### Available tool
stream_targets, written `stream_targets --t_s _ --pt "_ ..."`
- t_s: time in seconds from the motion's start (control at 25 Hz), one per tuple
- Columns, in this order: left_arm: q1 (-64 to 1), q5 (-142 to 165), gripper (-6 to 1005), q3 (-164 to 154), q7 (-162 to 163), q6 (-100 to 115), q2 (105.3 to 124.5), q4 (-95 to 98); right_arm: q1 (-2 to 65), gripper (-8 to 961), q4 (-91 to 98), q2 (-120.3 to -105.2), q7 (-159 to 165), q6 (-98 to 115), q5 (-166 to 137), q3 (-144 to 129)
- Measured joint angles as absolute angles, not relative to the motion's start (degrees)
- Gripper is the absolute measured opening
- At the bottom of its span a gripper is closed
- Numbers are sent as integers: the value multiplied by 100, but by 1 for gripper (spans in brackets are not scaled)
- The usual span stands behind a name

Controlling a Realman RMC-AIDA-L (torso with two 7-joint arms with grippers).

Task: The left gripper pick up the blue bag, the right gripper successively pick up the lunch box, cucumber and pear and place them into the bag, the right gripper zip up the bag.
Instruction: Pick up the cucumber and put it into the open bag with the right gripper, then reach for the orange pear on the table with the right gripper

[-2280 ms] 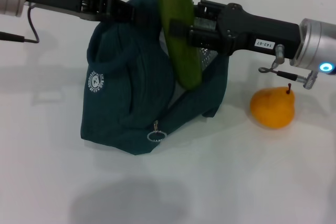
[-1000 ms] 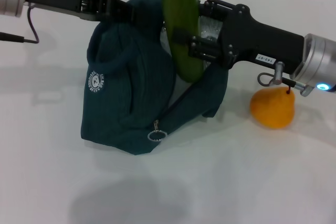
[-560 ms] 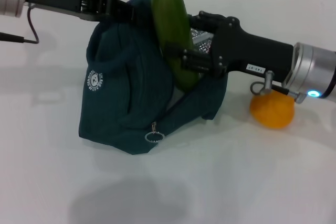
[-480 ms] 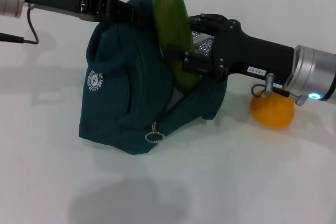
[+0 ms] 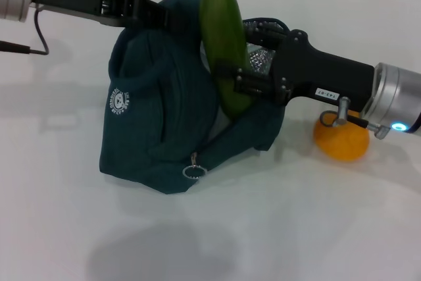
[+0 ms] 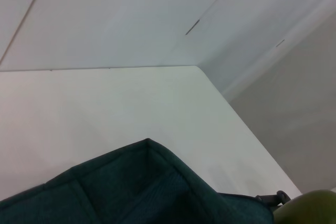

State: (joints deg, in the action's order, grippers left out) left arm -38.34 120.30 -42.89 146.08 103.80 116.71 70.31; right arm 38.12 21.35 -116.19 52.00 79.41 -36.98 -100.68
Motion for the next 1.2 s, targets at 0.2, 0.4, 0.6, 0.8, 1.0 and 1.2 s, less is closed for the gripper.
stream_targets --t_s 0.2,0.4,0.6,0.8,1.0,1.2 --pt "-3832 12030 44 -4289 14609 10380 11680 7031 3715 655 2218 -11619 5211 8006 -3691 -10043" --pt "-3813 12030 44 -4289 14630 10386 11681 7052 3636 716 2288 -11610 5212 8087 -3666 -10013" --pt "-3785 12022 44 -4278 14640 10389 11681 7066 3223 830 2310 -11546 5257 8628 -3493 -9585" --pt "-3814 12013 44 -4283 14647 10389 11683 7058 2399 824 2313 -11316 5797 8867 -3534 -8685" --pt "-3885 12011 44 -4288 14651 10376 11745 7038 1731 818 2215 -10964 6000 8834 -3616 -8579" --pt "-3902 12009 44 -4288 14657 10369 11776 7035 1523 814 2121 -10757 6095 8804 -4278 -8577"
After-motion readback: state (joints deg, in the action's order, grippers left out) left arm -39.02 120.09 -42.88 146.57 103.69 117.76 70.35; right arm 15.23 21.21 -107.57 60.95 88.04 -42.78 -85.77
